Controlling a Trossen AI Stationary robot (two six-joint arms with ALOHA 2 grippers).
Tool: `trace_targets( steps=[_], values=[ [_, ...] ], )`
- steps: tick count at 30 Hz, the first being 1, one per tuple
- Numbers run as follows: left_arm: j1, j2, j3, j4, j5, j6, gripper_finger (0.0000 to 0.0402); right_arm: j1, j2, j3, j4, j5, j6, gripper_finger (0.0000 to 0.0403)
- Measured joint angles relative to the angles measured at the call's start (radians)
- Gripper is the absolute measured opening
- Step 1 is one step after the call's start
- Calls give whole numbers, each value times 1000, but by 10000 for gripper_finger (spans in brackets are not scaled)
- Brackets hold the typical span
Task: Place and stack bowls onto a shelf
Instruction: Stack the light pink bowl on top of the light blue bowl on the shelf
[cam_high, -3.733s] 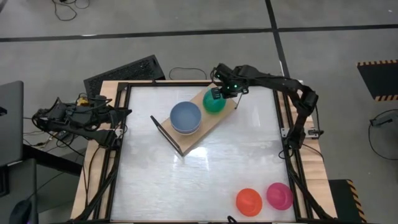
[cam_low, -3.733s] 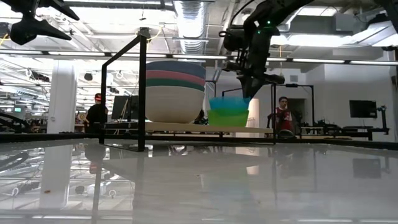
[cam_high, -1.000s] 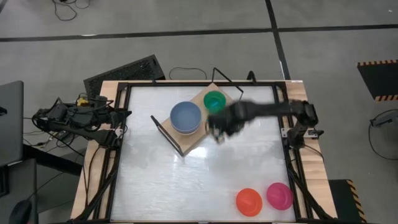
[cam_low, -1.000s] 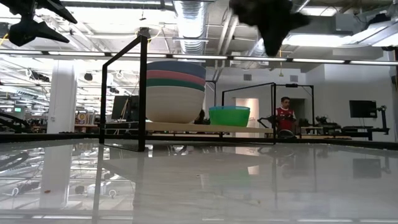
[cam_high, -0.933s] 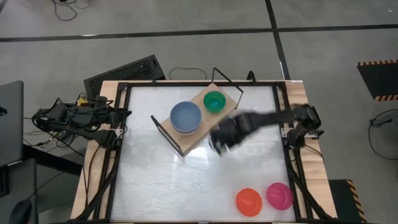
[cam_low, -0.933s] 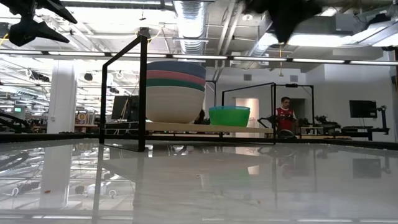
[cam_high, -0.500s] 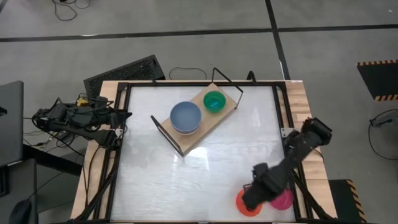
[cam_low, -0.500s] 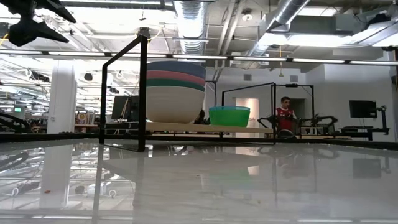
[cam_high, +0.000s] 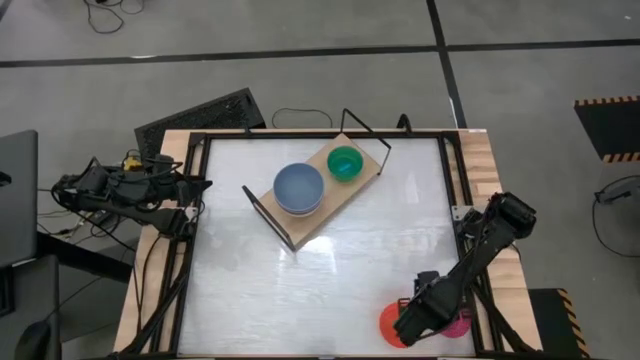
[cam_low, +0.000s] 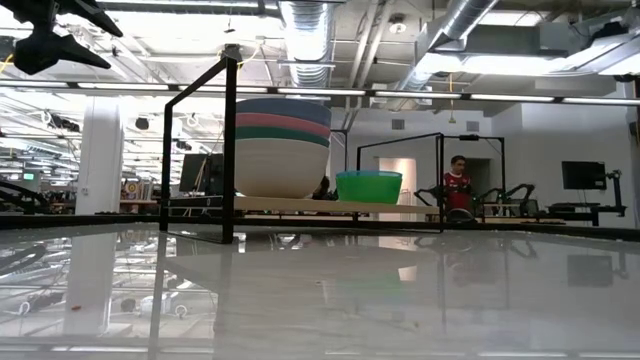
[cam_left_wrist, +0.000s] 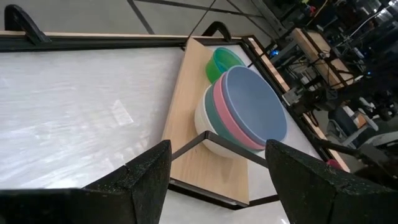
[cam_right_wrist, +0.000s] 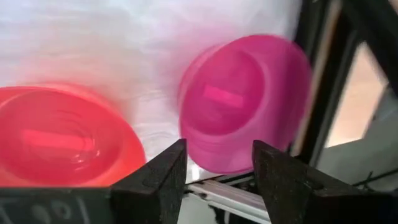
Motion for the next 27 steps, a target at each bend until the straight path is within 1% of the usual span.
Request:
trace_targets(
  steps=[3, 8, 12, 15, 17, 19, 21, 23, 24, 27],
  values=[
    [0, 0, 0, 0, 0, -5, 245, -18, -7, -67, 78, 0, 5, 205],
    [0, 0, 0, 0, 0, -18, 245, -39, -6, -181, 269, 8, 11, 205],
    [0, 0, 0, 1, 0, -23, 245, -42, -6, -243, 320, 3, 23, 204],
    [0, 0, 0, 1, -1, -37, 245, -50, -6, -251, 319, -1, 25, 191],
    [0, 0, 0, 1, -1, -37, 245, -58, -6, -251, 314, -1, 23, 171],
    [0, 0, 0, 1, -2, -37, 245, -66, -6, -251, 311, 0, 22, 139],
    [0, 0, 0, 1, -8, -37, 245, -75, -6, -251, 304, 7, 16, 95],
    [0, 0, 0, 1, -17, -36, 245, -88, -6, -251, 293, 22, -2, 41],
    [0, 0, 0, 1, -20, -36, 245, -99, -6, -250, 287, 34, -27, 25],
    [0, 0, 0, 1, -28, -36, 245, -155, -18, -243, 235, 46, -119, 21]
  ],
)
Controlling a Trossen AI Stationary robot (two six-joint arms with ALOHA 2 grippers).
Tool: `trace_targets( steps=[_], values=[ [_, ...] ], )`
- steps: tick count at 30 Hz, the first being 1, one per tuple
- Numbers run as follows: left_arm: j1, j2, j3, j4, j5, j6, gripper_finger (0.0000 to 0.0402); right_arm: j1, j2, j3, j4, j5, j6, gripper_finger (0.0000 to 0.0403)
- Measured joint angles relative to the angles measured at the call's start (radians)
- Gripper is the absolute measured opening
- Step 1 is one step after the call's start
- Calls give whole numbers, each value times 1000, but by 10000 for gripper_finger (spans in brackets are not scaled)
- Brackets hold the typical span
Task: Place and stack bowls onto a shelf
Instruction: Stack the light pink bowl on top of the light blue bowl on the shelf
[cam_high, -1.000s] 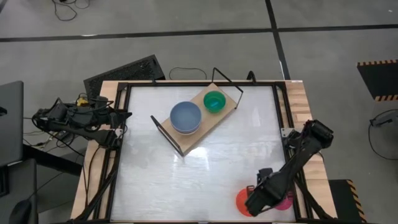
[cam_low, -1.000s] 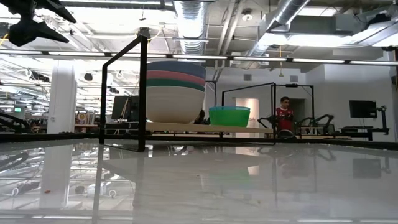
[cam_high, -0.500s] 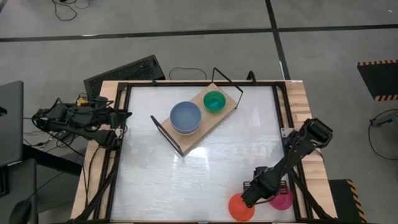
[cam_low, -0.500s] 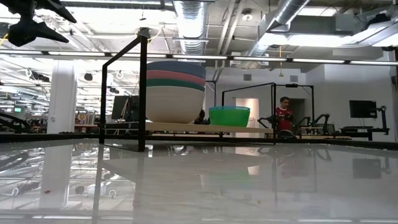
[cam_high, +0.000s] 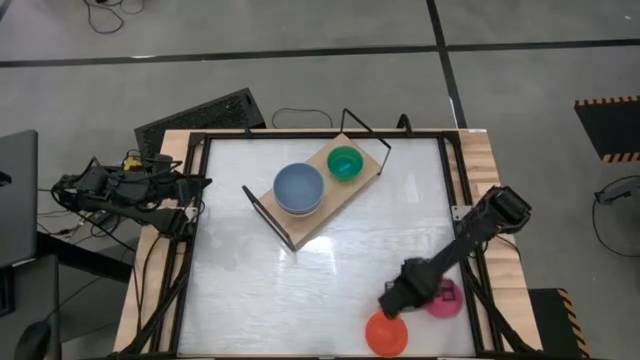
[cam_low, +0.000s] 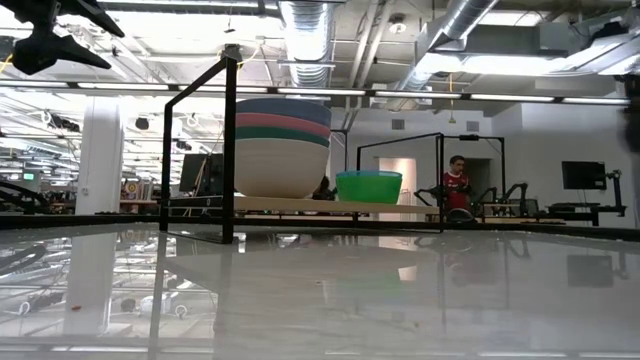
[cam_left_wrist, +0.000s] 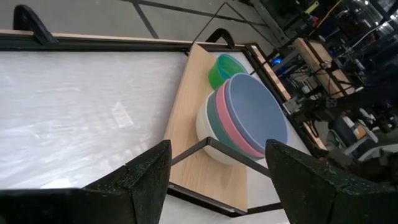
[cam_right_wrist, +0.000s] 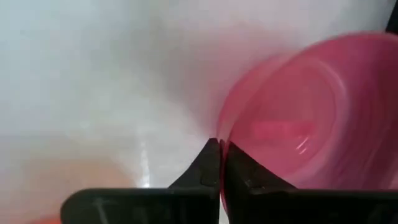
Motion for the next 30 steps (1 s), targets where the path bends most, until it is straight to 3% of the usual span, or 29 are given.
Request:
trace_targets(
  steps=[7, 14, 18, 23, 26, 30],
  values=[
    [0, 0, 0, 0, -9, 0, 245, -255, -75, 86, -161, 185, -496, 21],
    [0, 0, 0, 0, -27, 9, 245, -609, -149, 258, -135, 360, -1256, 21],
    [0, 0, 0, 0, -36, 11, 245, -779, -151, 391, -122, 374, -1748, 21],
    [0, 0, 0, 0, -48, 10, 245, -894, -151, 508, -72, 361, -2326, 21],
    [0, 0, 0, -1, -56, 9, 245, -936, -151, 531, -40, 345, -2545, 21],
    [0, 0, 0, -1, -68, 8, 245, -975, -120, 531, -41, 307, -2719, 21]
  ],
)
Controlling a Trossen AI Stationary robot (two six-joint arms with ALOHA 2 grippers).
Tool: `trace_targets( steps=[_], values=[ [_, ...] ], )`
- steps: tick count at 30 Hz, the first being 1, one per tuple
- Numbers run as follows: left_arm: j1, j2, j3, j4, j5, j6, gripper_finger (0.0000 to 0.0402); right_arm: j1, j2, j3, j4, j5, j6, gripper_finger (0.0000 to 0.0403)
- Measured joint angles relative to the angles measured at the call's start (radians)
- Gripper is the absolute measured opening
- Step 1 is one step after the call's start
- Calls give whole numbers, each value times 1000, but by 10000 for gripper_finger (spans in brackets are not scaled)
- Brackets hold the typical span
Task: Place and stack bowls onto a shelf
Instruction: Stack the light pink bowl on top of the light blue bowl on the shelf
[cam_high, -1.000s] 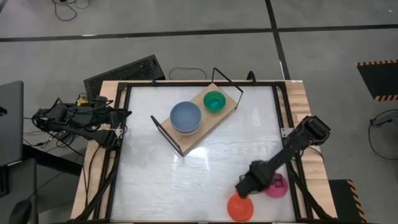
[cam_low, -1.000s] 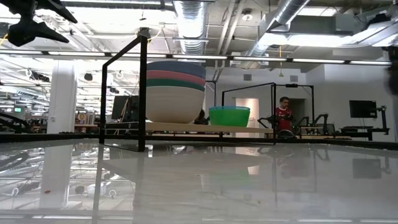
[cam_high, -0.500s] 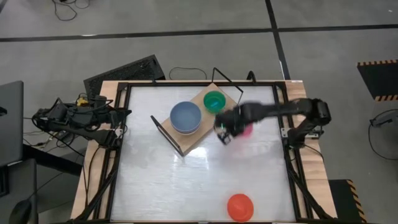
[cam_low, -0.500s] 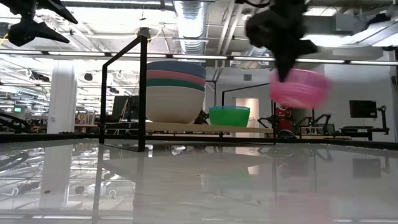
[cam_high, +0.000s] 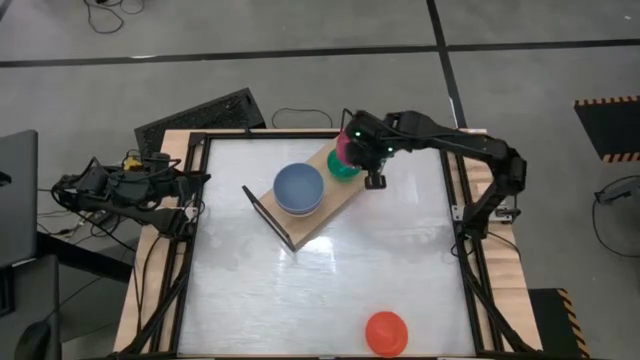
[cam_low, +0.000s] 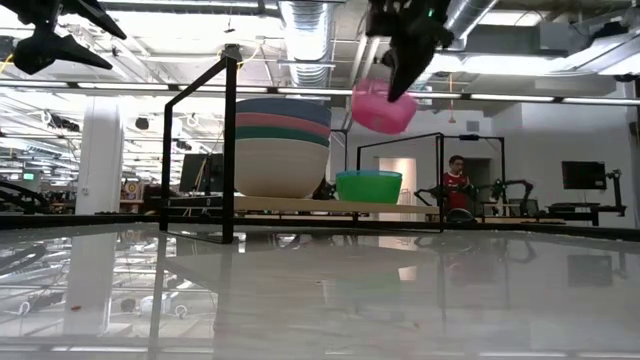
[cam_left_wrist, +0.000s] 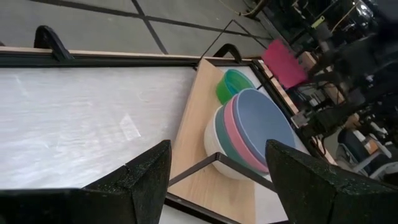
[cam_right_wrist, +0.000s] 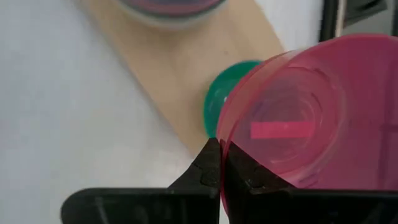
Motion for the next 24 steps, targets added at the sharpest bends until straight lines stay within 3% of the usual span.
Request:
trace_targets(
  steps=[7, 16, 24],
  values=[
    [0, 0, 0, -2, -21, -17, 245, -20, 123, -1, -28, 27, -172, 21],
    [0, 0, 0, -27, -33, -60, 245, -57, 216, -1, 4, 59, -184, 21],
    [0, 0, 0, -26, -33, -64, 245, -65, 214, -1, 13, 58, -157, 21]
  ],
)
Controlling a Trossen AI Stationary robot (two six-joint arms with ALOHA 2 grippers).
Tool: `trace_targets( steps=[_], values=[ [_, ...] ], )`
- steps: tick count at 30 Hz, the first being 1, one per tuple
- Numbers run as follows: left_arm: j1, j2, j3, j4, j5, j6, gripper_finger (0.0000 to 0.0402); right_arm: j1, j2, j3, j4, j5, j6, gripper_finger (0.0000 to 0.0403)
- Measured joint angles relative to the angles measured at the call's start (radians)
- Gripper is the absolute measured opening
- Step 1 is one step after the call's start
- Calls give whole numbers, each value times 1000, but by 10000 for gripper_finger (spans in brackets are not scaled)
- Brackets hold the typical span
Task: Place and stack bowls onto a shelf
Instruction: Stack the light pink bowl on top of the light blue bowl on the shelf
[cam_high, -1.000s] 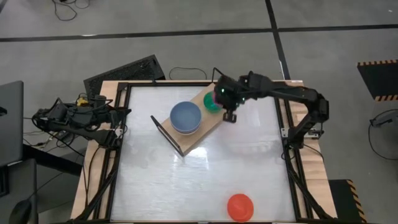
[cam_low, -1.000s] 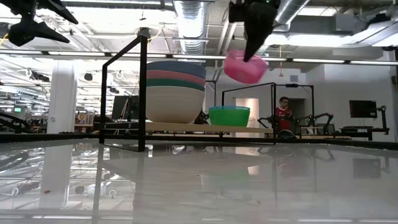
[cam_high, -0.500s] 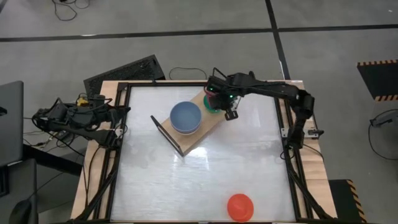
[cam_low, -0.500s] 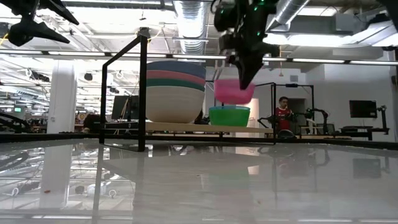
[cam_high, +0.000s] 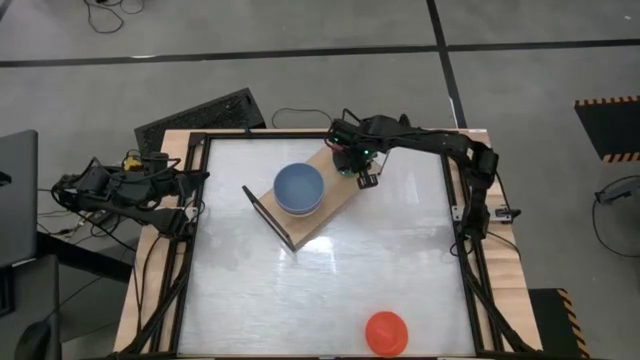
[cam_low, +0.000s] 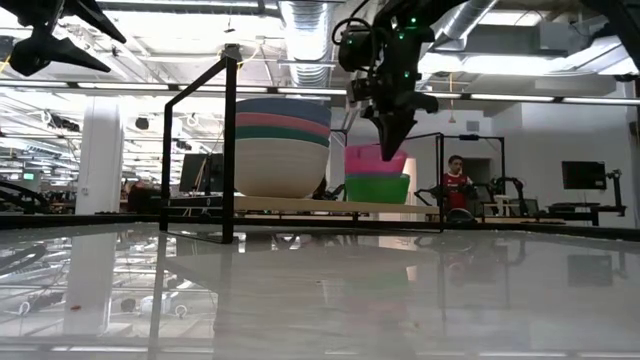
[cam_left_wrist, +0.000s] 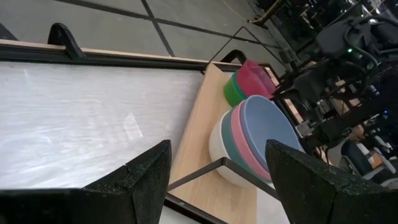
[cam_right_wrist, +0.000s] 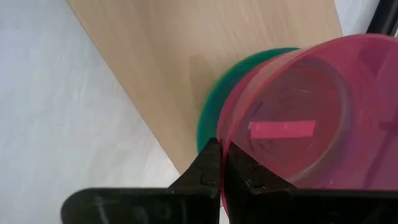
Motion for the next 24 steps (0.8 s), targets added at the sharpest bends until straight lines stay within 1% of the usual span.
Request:
trace_targets(
  steps=[7, 12, 18, 21, 24],
  values=[
    [0, 0, 0, 0, 0, 4, 245, 1, 1, 0, -7, 15, 4, 57],
    [0, 0, 0, -5, 0, 4, 245, 12, 1, 0, 14, 20, 8, 62],
    [0, 0, 0, -21, 0, -3, 245, 10, -1, 0, 10, 23, 87, 74],
    [0, 0, 0, -21, 0, -3, 245, 11, -1, 0, 9, 25, 114, 95],
    [0, 0, 0, -21, 0, -3, 245, 11, -1, 0, 8, 26, 135, 128]
  ],
)
